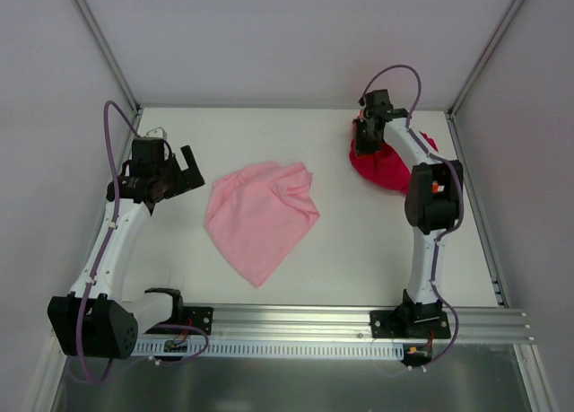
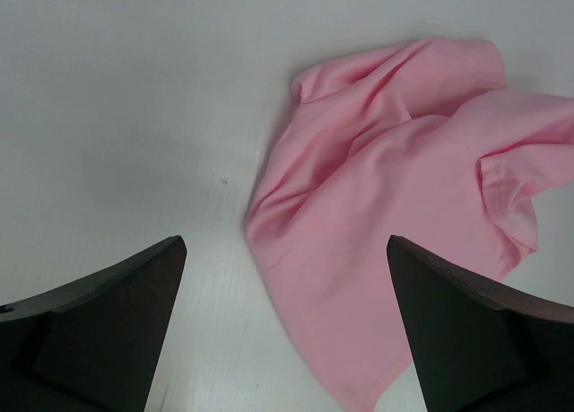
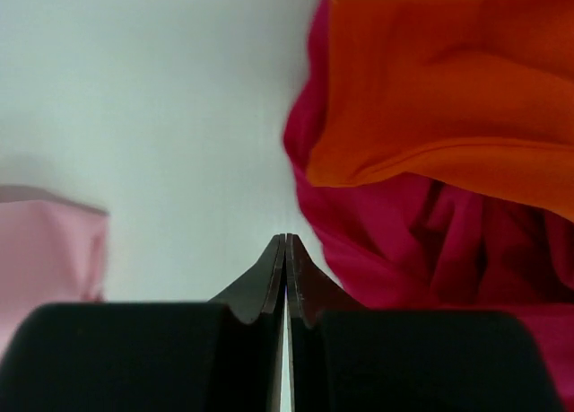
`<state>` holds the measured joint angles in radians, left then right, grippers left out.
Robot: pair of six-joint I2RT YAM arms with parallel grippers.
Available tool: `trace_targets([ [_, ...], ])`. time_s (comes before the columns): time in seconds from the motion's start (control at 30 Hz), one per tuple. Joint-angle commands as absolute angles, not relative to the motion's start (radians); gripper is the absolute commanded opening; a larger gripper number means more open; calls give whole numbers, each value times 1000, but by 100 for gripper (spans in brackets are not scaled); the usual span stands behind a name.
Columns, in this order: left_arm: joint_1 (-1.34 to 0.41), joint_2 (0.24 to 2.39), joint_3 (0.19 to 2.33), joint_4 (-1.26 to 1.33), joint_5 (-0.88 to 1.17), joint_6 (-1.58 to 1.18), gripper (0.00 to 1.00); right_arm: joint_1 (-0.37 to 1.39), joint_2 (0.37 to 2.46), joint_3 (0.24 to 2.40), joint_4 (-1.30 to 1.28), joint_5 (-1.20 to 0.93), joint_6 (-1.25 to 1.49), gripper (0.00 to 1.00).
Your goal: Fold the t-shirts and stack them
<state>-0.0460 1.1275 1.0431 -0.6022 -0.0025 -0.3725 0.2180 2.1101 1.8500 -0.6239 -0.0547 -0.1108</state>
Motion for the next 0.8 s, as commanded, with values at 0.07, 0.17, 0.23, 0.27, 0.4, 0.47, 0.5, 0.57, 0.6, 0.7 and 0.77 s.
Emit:
trace_targets([
  [0.07, -49, 1100, 1055, -578, 6, -344, 99, 212, 2216, 1893, -721, -6, -112, 1],
  [0.17, -49, 1098, 1052, -577, -20, -344, 99, 209, 2269, 1969, -773, 57, -126, 1],
  [0.23, -49, 1097, 1052, -574, -20, -344, 99, 198, 2322, 2050, -803, 64, -132, 1],
  [0.27, -49, 1098, 1052, -575, -23, -344, 99, 177, 2344, 2086, -824, 67, -129, 1],
  [0.4, -49, 1097, 1057, -580, -40, -342, 99, 109, 2428, 2236, -939, 57, -107, 1],
  [0.47, -49, 1097, 1058, -578, -43, -342, 99, 74, 2427, 2229, -933, 57, -103, 1],
  [0.5, -49, 1097, 1060, -578, -46, -342, 99, 61, 2425, 2224, -930, 66, -104, 1],
  [0.57, -49, 1103, 1071, -580, -57, -344, 99, 26, 2430, 2224, -933, 55, -110, 1],
  [0.6, -49, 1106, 1075, -581, -58, -344, 99, 14, 2433, 2226, -934, 52, -107, 1],
  [0.7, -49, 1121, 1094, -581, -60, -348, 99, -23, 2441, 2243, -940, 78, -117, 1],
  [0.77, -49, 1137, 1112, -581, -54, -351, 99, -52, 2457, 2273, -949, 83, -126, 1],
])
